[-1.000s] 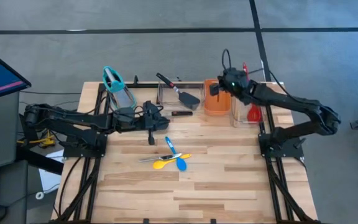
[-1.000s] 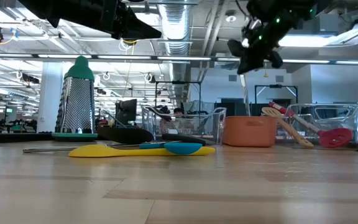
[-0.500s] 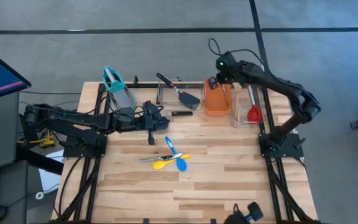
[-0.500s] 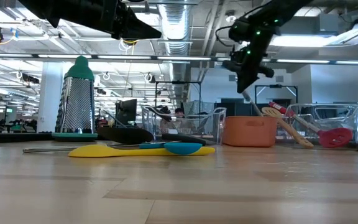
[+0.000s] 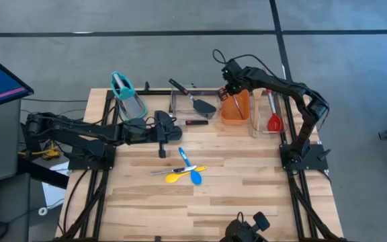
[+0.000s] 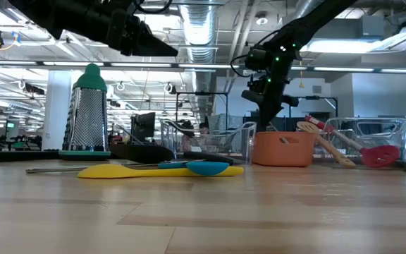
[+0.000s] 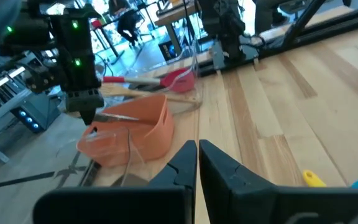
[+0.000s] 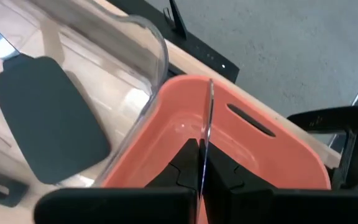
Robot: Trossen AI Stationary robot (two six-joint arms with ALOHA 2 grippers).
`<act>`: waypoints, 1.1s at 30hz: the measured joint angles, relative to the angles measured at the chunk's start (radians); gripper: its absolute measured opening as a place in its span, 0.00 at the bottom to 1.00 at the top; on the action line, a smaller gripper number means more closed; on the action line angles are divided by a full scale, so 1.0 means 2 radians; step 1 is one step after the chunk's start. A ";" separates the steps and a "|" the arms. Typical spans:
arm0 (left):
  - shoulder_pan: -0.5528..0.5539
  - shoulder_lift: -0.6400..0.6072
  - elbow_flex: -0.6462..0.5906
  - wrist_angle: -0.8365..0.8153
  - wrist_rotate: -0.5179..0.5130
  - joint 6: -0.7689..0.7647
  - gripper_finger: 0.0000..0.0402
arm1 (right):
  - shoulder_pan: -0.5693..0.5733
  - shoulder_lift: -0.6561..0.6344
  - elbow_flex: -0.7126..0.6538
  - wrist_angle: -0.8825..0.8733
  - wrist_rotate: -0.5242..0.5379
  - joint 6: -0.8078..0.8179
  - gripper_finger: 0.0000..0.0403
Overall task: Pick & Place Kitchen Items
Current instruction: Put the top butter knife in the orange bin, then put the top scraper spatula in the left transparent bin
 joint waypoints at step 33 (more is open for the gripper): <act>-0.001 0.000 -0.007 -0.005 -0.001 -0.005 0.01 | 0.256 -0.261 0.079 -0.123 0.089 -0.014 0.03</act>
